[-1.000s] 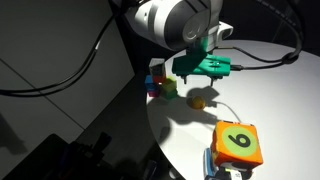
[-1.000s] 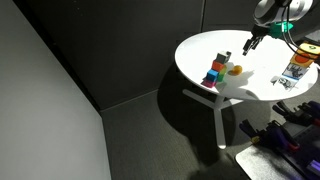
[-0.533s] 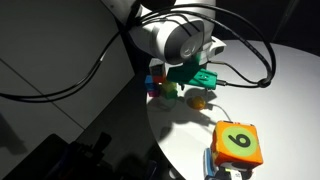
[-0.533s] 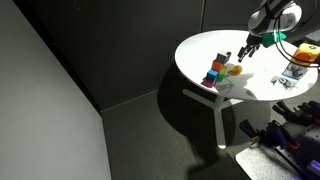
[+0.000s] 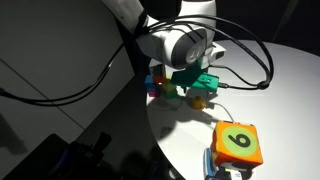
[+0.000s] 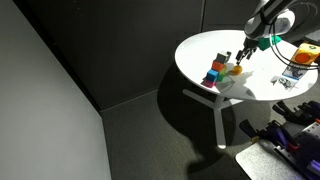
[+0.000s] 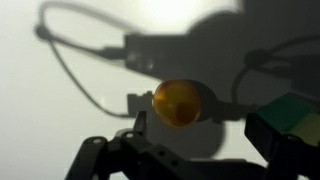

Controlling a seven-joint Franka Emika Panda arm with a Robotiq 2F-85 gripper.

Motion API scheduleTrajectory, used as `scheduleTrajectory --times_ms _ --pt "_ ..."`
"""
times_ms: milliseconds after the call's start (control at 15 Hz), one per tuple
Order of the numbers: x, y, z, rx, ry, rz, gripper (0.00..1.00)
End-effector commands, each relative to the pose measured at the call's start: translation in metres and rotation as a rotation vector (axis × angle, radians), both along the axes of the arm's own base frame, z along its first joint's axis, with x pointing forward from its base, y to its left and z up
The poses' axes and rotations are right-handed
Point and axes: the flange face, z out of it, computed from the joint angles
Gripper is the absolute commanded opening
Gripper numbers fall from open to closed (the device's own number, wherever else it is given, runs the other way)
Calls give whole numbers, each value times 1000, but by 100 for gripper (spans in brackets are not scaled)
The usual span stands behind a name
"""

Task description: Pick up the yellow round toy and put it on the gray block

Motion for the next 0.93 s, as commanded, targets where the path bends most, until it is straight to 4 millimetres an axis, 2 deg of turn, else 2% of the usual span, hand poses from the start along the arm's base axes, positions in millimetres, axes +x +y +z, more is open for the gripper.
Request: scheduleTrajectory --times_ms 0,867 --pt "13 -4 -8 -18 15 17 100" --pt "32 -4 -54 -46 58 55 100"
